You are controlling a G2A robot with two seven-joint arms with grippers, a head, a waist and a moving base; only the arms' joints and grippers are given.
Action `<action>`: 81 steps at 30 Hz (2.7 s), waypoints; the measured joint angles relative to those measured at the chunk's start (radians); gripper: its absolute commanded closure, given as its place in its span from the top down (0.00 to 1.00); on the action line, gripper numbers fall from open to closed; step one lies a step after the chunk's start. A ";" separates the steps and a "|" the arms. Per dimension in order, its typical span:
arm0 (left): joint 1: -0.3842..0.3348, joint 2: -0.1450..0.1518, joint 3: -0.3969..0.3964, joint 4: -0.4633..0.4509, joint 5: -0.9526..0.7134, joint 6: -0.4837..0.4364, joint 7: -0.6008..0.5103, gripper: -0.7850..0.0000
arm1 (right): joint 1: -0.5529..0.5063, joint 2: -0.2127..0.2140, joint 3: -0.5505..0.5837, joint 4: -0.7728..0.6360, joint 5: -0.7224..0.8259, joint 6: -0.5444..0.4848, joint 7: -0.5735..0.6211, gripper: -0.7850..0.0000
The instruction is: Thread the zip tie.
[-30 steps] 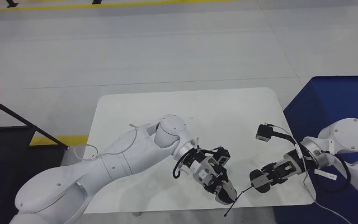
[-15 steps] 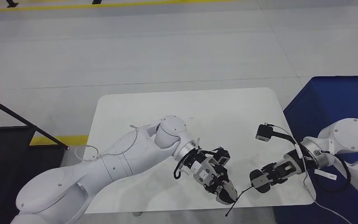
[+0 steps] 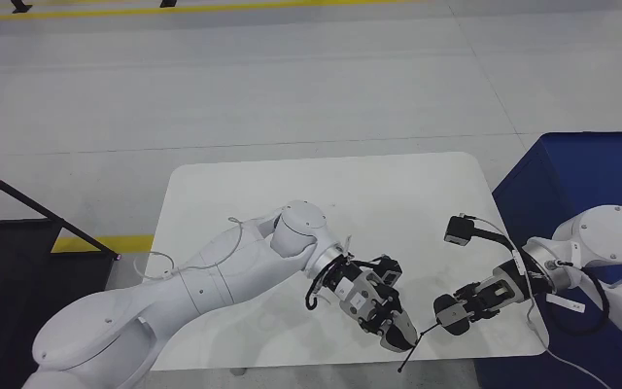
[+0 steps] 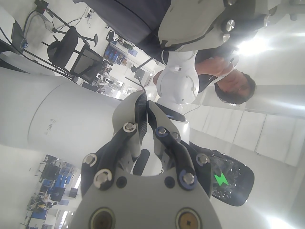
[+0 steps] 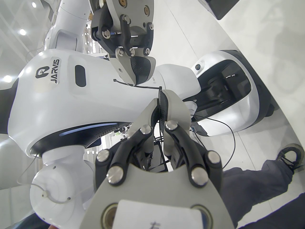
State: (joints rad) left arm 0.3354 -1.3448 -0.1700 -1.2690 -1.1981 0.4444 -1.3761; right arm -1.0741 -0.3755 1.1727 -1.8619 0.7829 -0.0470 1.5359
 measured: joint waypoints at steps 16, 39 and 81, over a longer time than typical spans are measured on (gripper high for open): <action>0.014 -0.026 0.000 0.017 -0.025 0.062 0.062 0.00 | -0.017 -0.006 0.000 -0.014 -0.003 0.000 -0.031 0.00; 0.011 -0.015 0.000 0.024 -0.022 0.033 0.033 0.00 | -0.035 -0.024 0.019 0.015 0.113 0.008 0.000 0.00; -0.007 0.003 0.000 0.074 -0.087 -0.024 -0.024 1.00 | -0.035 -0.034 0.043 0.111 0.253 0.062 0.000 0.00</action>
State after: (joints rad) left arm 0.3281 -1.3418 -0.1700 -1.1947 -1.2853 0.4201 -1.4002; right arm -1.1093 -0.4099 1.2156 -1.7511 1.0363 0.0152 1.5359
